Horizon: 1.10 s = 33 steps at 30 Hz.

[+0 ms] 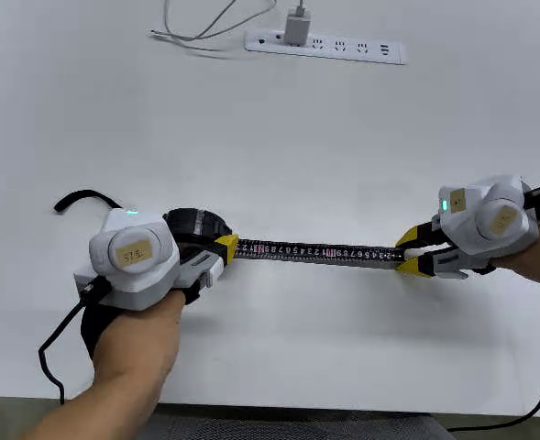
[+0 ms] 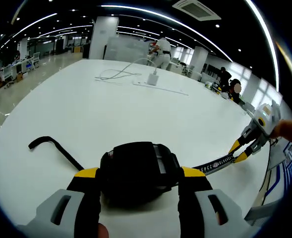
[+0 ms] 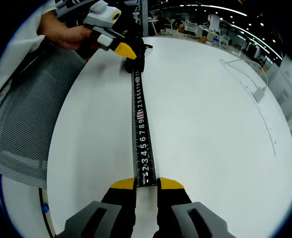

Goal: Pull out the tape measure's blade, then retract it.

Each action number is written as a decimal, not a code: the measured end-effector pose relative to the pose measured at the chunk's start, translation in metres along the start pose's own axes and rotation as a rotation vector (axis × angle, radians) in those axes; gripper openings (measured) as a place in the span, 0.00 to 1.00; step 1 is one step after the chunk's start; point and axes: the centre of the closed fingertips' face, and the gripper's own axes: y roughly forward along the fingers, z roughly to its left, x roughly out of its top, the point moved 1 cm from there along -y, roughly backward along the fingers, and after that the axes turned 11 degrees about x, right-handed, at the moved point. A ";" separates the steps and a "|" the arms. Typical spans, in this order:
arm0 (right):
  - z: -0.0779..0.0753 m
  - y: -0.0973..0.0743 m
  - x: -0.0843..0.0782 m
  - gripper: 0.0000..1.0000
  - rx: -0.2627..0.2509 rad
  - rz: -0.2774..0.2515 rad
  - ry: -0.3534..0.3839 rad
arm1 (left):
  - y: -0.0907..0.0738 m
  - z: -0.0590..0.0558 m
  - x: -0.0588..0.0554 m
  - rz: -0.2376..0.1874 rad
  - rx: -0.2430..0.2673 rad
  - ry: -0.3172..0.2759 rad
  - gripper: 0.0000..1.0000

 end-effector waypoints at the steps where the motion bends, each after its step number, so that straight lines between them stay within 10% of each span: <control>1: 0.000 0.000 0.000 0.12 0.001 0.001 0.000 | 0.000 0.000 0.000 0.002 0.001 -0.001 0.59; 33: 0.001 0.001 0.002 0.11 -0.008 0.014 -0.009 | -0.001 -0.001 -0.002 0.048 -0.007 0.016 0.56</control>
